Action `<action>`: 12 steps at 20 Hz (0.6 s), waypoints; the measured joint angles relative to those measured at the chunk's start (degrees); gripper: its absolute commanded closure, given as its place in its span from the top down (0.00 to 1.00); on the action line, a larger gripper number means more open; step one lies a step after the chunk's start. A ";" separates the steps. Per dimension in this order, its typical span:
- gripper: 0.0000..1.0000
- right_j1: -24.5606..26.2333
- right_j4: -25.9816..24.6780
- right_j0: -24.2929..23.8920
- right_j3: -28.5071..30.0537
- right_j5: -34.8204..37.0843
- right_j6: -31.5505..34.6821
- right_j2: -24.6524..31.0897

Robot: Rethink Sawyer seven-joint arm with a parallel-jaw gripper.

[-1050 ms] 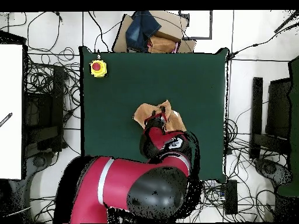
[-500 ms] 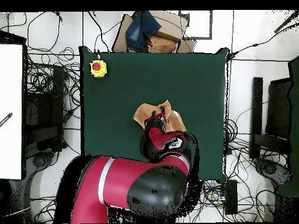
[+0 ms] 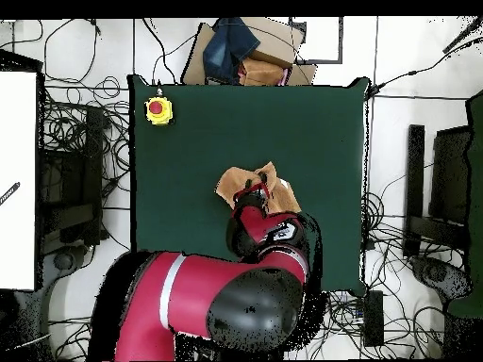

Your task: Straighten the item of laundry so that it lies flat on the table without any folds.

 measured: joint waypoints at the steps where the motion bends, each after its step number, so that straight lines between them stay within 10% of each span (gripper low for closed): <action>1: 1.00 0.00 0.00 -0.01 0.00 0.00 0.00 0.00; 12: 1.00 0.00 0.00 -0.12 0.00 0.00 0.00 0.00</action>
